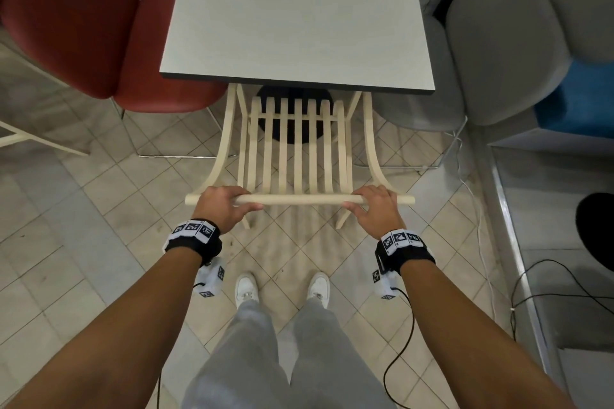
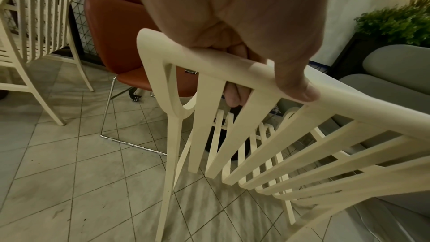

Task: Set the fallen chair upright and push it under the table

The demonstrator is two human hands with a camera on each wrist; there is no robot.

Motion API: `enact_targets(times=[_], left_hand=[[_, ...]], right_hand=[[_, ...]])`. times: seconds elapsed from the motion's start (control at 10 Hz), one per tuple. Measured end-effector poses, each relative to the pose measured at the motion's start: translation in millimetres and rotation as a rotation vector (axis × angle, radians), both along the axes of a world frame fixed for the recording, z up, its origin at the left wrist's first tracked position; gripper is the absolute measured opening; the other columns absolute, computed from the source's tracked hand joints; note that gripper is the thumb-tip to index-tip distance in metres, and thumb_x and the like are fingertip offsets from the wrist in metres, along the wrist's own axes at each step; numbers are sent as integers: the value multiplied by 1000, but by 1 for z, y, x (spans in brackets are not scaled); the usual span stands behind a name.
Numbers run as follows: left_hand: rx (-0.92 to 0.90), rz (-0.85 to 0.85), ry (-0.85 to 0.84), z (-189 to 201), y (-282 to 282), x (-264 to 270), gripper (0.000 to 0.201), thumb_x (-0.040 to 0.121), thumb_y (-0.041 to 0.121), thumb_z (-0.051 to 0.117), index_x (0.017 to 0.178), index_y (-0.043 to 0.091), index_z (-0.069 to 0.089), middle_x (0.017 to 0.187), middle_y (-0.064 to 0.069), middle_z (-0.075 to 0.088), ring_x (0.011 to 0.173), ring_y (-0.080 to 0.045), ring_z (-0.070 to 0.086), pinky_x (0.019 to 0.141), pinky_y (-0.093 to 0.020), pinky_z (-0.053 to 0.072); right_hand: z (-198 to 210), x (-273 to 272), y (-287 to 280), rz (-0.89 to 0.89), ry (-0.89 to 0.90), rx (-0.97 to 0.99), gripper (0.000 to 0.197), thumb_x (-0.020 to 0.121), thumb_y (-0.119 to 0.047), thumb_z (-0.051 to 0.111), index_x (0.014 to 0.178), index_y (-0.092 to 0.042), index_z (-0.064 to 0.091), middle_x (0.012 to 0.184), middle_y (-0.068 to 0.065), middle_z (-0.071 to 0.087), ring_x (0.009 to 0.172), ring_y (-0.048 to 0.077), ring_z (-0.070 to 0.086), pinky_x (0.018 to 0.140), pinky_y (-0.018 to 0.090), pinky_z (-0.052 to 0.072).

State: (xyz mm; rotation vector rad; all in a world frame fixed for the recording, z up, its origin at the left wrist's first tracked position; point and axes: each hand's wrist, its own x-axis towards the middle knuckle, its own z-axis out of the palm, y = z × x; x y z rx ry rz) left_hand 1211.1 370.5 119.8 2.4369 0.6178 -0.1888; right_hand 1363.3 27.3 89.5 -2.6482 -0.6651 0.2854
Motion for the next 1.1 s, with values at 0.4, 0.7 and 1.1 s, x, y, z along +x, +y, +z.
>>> enact_targets(times=[0.4, 0.7, 1.1], left_hand=[[-26, -1, 10, -1, 5, -4, 47, 75, 65, 81, 104, 29, 81, 79, 3, 77, 78, -18, 69, 75, -31, 55], [-13, 6, -8, 6, -1, -8, 49, 76, 68, 79, 105, 28, 81, 89, 3, 79, 82, -17, 69, 78, -34, 57], [-120, 396, -220, 42, -12, -54, 20, 96, 26, 74, 110, 15, 82, 104, -8, 77, 103, -31, 69, 99, -45, 55]], right_hand=[[2, -7, 5, -19, 5, -3, 40, 92, -54, 65, 111, -18, 72, 103, 0, 70, 103, 24, 55, 101, 40, 31], [12, -9, 7, -31, 78, 2, 57, 87, -69, 59, 111, -18, 72, 105, 1, 70, 103, 25, 56, 101, 42, 33], [40, -46, -16, -430, 53, 436, 5, 92, -14, 71, 94, -13, 76, 91, 3, 72, 88, 21, 65, 83, 33, 51]])
